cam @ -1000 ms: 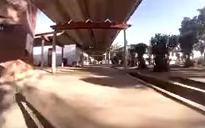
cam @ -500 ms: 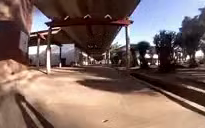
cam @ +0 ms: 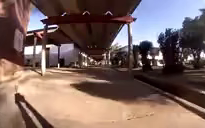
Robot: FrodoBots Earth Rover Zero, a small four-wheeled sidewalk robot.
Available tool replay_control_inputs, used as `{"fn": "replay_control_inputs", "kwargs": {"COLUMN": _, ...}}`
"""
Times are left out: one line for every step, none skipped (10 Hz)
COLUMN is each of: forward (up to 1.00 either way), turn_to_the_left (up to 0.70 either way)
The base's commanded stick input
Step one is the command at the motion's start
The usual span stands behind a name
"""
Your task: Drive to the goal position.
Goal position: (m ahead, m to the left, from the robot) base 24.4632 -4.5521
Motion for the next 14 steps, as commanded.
{"fn": "replay_control_inputs", "kwargs": {"forward": 0.85, "turn_to_the_left": 0.0}}
{"fn": "replay_control_inputs", "kwargs": {"forward": 0.85, "turn_to_the_left": 0.0}}
{"fn": "replay_control_inputs", "kwargs": {"forward": 0.85, "turn_to_the_left": 0.05}}
{"fn": "replay_control_inputs", "kwargs": {"forward": 0.85, "turn_to_the_left": 0.11}}
{"fn": "replay_control_inputs", "kwargs": {"forward": 0.85, "turn_to_the_left": 0.04}}
{"fn": "replay_control_inputs", "kwargs": {"forward": 0.85, "turn_to_the_left": 0.02}}
{"fn": "replay_control_inputs", "kwargs": {"forward": 0.85, "turn_to_the_left": 0.0}}
{"fn": "replay_control_inputs", "kwargs": {"forward": 0.85, "turn_to_the_left": 0.0}}
{"fn": "replay_control_inputs", "kwargs": {"forward": 0.85, "turn_to_the_left": 0.0}}
{"fn": "replay_control_inputs", "kwargs": {"forward": 0.85, "turn_to_the_left": 0.0}}
{"fn": "replay_control_inputs", "kwargs": {"forward": 0.85, "turn_to_the_left": 0.0}}
{"fn": "replay_control_inputs", "kwargs": {"forward": 0.85, "turn_to_the_left": 0.0}}
{"fn": "replay_control_inputs", "kwargs": {"forward": 0.85, "turn_to_the_left": 0.0}}
{"fn": "replay_control_inputs", "kwargs": {"forward": 0.85, "turn_to_the_left": 0.0}}
